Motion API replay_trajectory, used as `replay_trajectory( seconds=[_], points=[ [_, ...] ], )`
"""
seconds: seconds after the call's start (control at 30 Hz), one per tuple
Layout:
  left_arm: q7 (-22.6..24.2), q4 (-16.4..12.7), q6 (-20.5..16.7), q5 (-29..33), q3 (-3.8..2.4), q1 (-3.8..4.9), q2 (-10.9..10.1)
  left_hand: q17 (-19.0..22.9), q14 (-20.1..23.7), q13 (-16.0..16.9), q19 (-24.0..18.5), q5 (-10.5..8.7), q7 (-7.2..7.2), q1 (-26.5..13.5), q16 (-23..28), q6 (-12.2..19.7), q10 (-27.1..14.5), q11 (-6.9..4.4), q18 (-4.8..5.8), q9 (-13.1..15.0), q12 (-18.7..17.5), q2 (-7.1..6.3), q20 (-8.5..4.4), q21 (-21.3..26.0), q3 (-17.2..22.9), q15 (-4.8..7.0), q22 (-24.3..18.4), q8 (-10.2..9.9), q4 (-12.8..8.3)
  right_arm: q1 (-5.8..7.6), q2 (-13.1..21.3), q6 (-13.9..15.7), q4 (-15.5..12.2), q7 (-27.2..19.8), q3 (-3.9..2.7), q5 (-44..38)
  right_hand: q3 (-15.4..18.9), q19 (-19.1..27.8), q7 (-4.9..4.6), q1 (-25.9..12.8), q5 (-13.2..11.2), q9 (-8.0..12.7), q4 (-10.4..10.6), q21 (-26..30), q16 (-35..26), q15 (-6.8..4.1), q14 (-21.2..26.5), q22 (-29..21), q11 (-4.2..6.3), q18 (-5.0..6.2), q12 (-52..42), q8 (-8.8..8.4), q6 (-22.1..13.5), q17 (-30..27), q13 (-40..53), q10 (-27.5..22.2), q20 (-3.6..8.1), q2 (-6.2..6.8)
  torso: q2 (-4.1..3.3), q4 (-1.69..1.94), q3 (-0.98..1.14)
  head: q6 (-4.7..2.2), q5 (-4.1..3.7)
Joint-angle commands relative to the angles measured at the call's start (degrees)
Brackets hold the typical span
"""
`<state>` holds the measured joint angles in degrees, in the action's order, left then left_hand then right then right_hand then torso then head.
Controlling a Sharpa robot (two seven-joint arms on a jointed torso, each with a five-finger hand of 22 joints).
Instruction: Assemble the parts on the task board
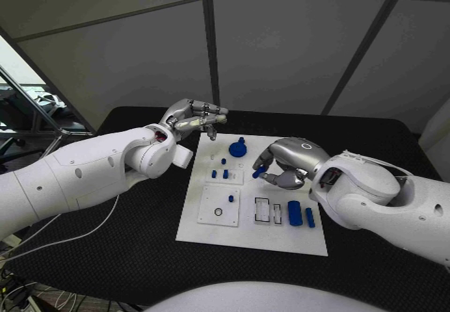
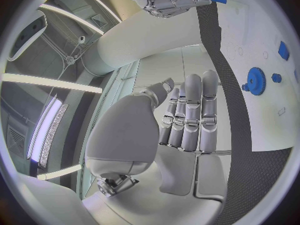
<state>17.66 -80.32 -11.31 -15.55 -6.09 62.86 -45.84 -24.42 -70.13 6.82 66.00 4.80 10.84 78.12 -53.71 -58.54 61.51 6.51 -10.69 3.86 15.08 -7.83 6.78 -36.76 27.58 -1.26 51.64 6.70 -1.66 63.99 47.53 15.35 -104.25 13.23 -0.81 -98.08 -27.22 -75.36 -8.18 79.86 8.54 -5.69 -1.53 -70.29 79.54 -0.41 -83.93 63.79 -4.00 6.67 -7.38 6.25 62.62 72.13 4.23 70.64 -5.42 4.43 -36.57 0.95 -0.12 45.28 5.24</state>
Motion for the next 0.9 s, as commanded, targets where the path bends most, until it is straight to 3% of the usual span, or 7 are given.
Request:
replay_trajectory(
  seconds=[0.03, 0.17, 0.33, 0.53, 0.73, 0.9],
  points=[
    [0.2, 0.4, 0.5, 0.3, -0.05, 0.1, 0.4, 0.1, 0.2, 0.0, -0.3, 0.27, 0.01, 0.0, 0.2, 0.6, -0.4, -0.06, 0.22, 0.0, 0.4, 0.56, 0.18, 0.3, -0.3, -0.14, -0.1, 0.0, -0.1, -0.18, -2.8, 0.7, 0.0, -3.3, 0.12, 2.0, -0.4, 0.0, -0.12, 0.0, 0.1, 0.1, 0.0, -0.2, 0.2, -0.19, -2.8, -0.1, -0.06, -0.89, 0.4, -0.07, 0.4, 0.1, -0.1, 0.3, 0.07, 0.0, -0.02, 0.02, 0.05, -0.02, 0.35],
    [0.3, 0.8, 0.5, 0.3, -0.05, 0.11, 0.7, 0.1, 0.2, 0.0, -0.3, 0.27, 0.01, 0.0, 0.2, 0.6, -0.4, -0.06, 0.22, 0.0, 0.4, 0.56, 0.18, 0.3, -0.3, -0.14, -0.1, 0.0, -0.1, -1.11, -6.2, 0.4, 0.7, -4.8, 0.25, 2.1, -0.5, 0.1, -0.22, 0.0, 0.3, 0.1, -0.1, -0.2, 0.2, -0.15, -2.8, -0.2, -0.13, -0.87, 0.6, -0.18, 0.3, 0.0, -0.1, 0.2, 0.05, 0.1, -0.09, 0.23, 0.0, -0.25, 0.16],
    [0.3, 0.9, 0.6, 0.3, -0.06, 0.12, 1.0, 0.1, 0.2, -0.1, -0.3, 0.26, 0.02, 0.0, 0.2, 0.6, -0.4, -0.05, 0.22, 0.0, 0.4, 0.57, 0.18, 0.3, -0.3, -0.14, -0.1, 0.0, -0.1, -2.0, -9.9, -0.5, 2.2, -6.6, 1.48, 2.1, -0.6, 0.2, -0.43, -0.2, 0.6, 0.2, -0.2, -0.1, 0.3, -0.05, -2.8, -0.3, -0.28, -0.85, 0.9, -0.34, 0.2, 0.1, -0.1, 0.2, -0.01, 0.14, -0.11, 0.01, -0.07, -0.01, 0.7],
    [0.3, 0.9, 0.7, 0.3, -0.06, 0.15, 1.2, 0.1, 0.2, -0.1, -0.3, 0.26, 0.02, 0.0, 0.2, 0.6, -0.4, -0.05, 0.22, 0.0, 0.4, 0.57, 0.18, 0.3, -0.3, -0.14, -0.1, 0.0, -0.1, -2.44, -11.9, -3.0, 4.2, -7.1, 2.83, 1.8, -0.6, 0.2, -0.46, -0.3, 0.6, 0.2, -0.2, -0.1, 0.3, -0.02, -2.8, -0.3, -0.32, -0.85, 1.0, -0.4, 0.1, 0.1, -0.1, 0.1, -0.03, 0.21, -0.13, -0.11, -0.01, 0.32, 1.1],
    [0.2, 0.9, 0.8, 0.3, -0.06, 0.16, 1.4, 0.1, 0.2, -0.1, -0.3, 0.26, 0.02, 0.0, 0.2, 0.6, -0.4, -0.05, 0.22, 0.0, 0.4, 0.57, 0.18, 0.3, -0.3, -0.14, -0.1, 0.0, -0.1, -2.99, -12.8, -5.0, 5.9, -6.5, 3.22, 0.6, -0.6, 0.2, -0.47, -0.3, 0.6, 0.2, -0.2, 0.0, 0.3, 0.0, -2.8, -0.4, -0.33, -0.83, 1.0, -0.42, 0.1, 0.1, -0.1, 0.1, -0.04, 0.22, -0.11, 0.02, 0.09, 0.44, 1.05],
    [0.2, 0.9, 0.8, 0.3, -0.06, 0.16, 1.4, 0.1, 0.2, -0.1, -0.3, 0.26, 0.02, 0.0, 0.2, 0.6, -0.4, -0.05, 0.22, 0.0, 0.4, 0.57, 0.18, 0.3, -0.3, -0.14, -0.1, 0.0, -0.1, -3.16, -13.5, -6.0, 6.7, -6.1, 3.3, 0.0, -0.6, 0.2, -0.47, -0.3, 0.6, 0.2, -0.2, -0.1, 0.3, 0.0, -2.8, -0.4, -0.34, -0.84, 1.0, -0.43, 0.1, 0.1, -0.1, 0.1, -0.05, 0.22, -0.08, -0.04, 0.04, 0.55, 1.12]
  ],
)
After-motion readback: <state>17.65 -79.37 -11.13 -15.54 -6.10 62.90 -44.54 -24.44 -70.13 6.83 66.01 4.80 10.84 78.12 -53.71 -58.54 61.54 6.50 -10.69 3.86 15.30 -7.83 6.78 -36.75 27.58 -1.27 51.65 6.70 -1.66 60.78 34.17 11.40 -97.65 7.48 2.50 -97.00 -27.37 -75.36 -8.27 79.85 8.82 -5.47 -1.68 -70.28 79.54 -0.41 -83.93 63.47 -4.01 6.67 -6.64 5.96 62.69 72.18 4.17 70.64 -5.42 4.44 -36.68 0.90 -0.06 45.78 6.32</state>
